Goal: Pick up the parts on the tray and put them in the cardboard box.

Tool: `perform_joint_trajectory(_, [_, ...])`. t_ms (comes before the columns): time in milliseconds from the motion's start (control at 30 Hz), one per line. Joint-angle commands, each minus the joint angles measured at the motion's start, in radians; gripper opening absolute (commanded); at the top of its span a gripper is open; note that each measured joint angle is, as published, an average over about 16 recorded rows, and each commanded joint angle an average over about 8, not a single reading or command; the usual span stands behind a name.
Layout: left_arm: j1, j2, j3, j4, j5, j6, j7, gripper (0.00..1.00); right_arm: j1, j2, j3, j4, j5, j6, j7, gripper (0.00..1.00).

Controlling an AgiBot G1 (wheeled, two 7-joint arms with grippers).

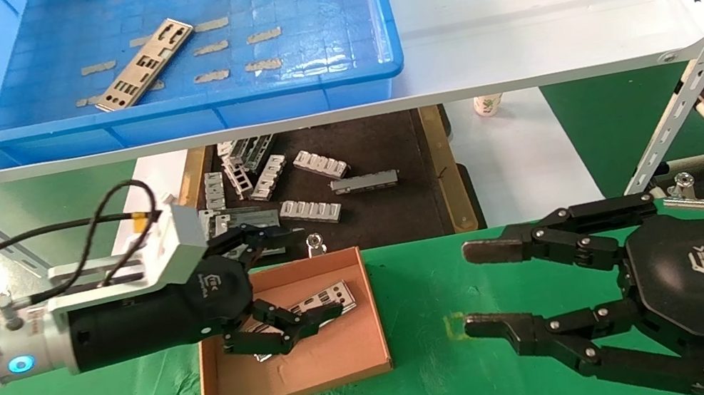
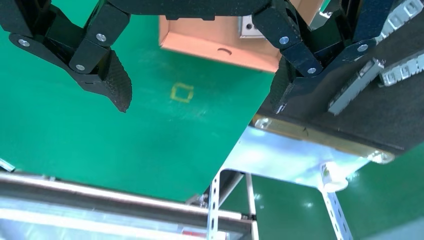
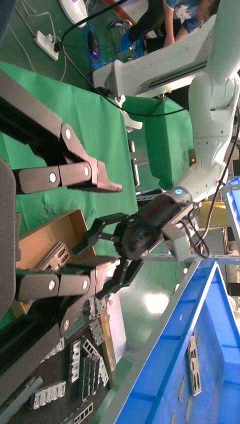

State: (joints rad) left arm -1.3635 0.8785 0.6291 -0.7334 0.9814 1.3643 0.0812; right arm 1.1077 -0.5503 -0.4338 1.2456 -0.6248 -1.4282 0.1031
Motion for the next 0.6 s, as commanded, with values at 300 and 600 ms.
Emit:
perform_joint_trajectory(300, [0.078,-0.072,-0.094,-0.149,-0.068,0.036,-0.073,1.00,0.000,0.000,0.000,0.000,0.000,0.000,0.000,1.00])
perform_joint_trajectory(600, [0.148,-0.137,-0.180,-0.283,-0.129,0.067,-0.138,1.00,0.000,0.000,0.000,0.000,0.000,0.000,0.000,1.00])
